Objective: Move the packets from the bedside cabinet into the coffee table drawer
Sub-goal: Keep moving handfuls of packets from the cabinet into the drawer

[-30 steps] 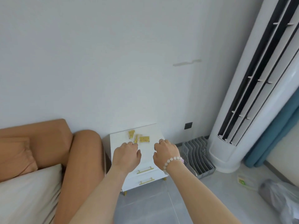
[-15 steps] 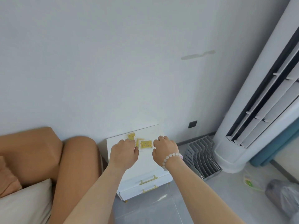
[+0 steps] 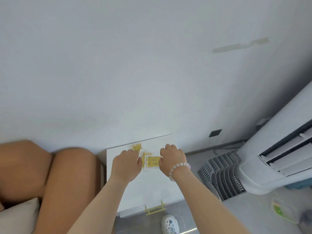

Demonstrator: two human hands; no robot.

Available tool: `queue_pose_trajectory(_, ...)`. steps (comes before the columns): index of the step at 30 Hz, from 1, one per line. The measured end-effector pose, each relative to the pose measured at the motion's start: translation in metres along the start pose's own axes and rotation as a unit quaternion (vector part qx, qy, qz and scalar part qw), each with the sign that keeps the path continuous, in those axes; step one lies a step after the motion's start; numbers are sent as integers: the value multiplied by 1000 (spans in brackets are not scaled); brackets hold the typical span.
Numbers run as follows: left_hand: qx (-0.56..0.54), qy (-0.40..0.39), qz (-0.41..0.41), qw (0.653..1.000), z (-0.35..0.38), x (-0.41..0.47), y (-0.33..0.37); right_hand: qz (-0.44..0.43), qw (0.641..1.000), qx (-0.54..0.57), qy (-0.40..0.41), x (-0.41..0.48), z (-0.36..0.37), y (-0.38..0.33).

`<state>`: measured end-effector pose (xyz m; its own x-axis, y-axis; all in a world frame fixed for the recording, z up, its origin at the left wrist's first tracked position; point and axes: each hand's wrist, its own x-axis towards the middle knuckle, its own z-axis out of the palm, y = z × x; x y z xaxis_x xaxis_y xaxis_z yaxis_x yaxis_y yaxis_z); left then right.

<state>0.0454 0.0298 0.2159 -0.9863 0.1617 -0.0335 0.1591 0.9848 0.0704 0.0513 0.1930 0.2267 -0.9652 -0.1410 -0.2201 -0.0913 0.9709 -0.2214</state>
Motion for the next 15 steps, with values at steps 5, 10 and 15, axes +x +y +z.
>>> queue_pose_trajectory(5,-6,-46,-38,998,36,48,-8,6,999,4,-48,71,18,28)
queue_pose_trajectory(10,-10,-137,-70,988,89,61,-27,12,992,13,-125,118,69,34)
queue_pose_trajectory(15,-16,-182,-84,980,141,83,-56,24,978,-13,-206,151,131,38)
